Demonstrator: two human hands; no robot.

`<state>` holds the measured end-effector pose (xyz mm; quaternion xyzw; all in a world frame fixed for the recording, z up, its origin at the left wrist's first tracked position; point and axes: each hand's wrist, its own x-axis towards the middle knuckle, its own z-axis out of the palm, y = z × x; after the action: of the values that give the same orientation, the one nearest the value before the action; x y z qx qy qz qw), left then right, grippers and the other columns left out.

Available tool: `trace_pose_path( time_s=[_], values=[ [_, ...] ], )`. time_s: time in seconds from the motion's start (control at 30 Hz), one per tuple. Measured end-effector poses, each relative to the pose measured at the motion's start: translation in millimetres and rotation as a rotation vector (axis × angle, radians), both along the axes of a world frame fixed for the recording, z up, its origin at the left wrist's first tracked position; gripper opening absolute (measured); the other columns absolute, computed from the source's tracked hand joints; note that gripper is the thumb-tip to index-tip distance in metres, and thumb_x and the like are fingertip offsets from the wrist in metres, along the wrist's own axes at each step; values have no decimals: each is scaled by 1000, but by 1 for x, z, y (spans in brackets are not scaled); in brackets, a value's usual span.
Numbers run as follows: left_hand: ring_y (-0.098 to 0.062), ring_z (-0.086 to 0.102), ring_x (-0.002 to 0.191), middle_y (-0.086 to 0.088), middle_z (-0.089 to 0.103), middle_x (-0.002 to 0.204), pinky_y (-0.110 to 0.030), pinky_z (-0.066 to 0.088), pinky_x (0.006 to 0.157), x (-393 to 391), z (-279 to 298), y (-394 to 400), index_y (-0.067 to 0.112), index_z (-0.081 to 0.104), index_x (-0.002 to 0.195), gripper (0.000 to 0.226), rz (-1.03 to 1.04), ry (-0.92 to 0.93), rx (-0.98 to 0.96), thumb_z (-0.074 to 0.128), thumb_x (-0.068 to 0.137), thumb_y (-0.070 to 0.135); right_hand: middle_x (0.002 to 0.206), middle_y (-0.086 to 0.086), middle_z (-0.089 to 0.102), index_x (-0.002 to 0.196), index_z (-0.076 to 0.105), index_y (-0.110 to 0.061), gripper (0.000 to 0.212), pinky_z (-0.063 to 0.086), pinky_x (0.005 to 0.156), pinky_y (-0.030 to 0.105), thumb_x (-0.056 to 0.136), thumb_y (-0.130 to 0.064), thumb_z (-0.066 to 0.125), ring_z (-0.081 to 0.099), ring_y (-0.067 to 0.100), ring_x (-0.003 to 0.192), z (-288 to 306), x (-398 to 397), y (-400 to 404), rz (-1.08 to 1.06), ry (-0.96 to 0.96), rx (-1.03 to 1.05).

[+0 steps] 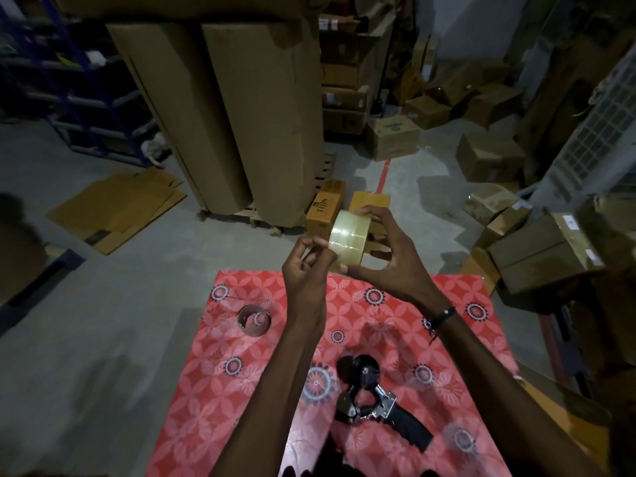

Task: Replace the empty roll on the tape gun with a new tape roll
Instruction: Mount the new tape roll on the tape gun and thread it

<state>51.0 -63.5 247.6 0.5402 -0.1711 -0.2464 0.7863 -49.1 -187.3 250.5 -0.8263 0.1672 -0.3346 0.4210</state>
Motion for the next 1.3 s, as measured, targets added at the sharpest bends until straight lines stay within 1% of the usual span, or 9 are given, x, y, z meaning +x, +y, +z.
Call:
trace_pose_path(
  time_s=[0.17,0.27,0.43,0.57,0.77,0.93,1.03,1.17,1.3],
  values=[
    [-27,56,90,-6,61,88,-47,41,81,3,-5,2,18,63,83,15,-25,9,4,72,72,23,149,-6,51,138,57,-21,88,59,94,53,63,-27,102,55,19,137,-4,-7,1,25,13,-123],
    [-27,56,90,-5,61,86,-46,42,80,3,-6,2,18,62,82,11,-48,14,-8,71,75,16,152,-8,47,140,56,-19,90,60,96,51,63,-26,102,51,16,142,-2,-11,2,47,-18,-77],
    [-32,60,94,-12,63,92,-48,44,83,0,-11,3,21,63,80,16,-68,11,-34,65,80,6,150,-11,49,148,43,-28,96,60,98,56,68,-33,96,56,19,136,-3,-15,2,-24,-59,103],
    [-31,57,92,-15,59,91,-46,43,83,0,-10,4,19,63,83,12,-103,-16,-33,71,77,14,137,-18,54,145,42,-39,98,62,93,54,64,-38,96,59,19,132,-2,-17,2,-69,-24,149],
    [-31,54,91,-13,56,91,-46,42,81,5,-7,0,20,61,77,15,-97,63,-18,74,70,21,142,-6,54,151,36,-21,112,59,102,51,61,-22,102,57,19,136,-5,-15,4,-21,-39,136],
    [-31,49,90,-12,52,88,-46,38,81,5,-15,5,16,58,79,17,-115,59,-37,72,69,18,146,-15,52,149,39,-35,110,59,100,52,57,-46,98,58,14,133,-9,-15,11,-28,16,229],
    [-31,53,89,-12,55,86,-45,40,81,6,-18,8,16,58,79,17,-135,29,-49,72,69,17,145,-11,53,150,40,-30,110,60,99,52,58,-39,100,61,17,131,-13,-17,13,-56,-7,179],
    [-28,60,90,-7,63,84,-46,45,81,10,-18,11,18,62,81,17,-119,2,-24,75,69,19,149,-7,51,151,39,-18,114,55,109,45,58,-22,104,54,12,139,-15,-19,12,-53,-20,62],
    [-28,62,86,-9,64,82,-39,50,77,8,-16,13,18,63,79,17,-121,-8,-44,75,67,17,151,-8,51,147,44,-25,103,57,104,49,62,-27,103,55,14,137,-15,-17,13,-30,4,100]
  ],
)
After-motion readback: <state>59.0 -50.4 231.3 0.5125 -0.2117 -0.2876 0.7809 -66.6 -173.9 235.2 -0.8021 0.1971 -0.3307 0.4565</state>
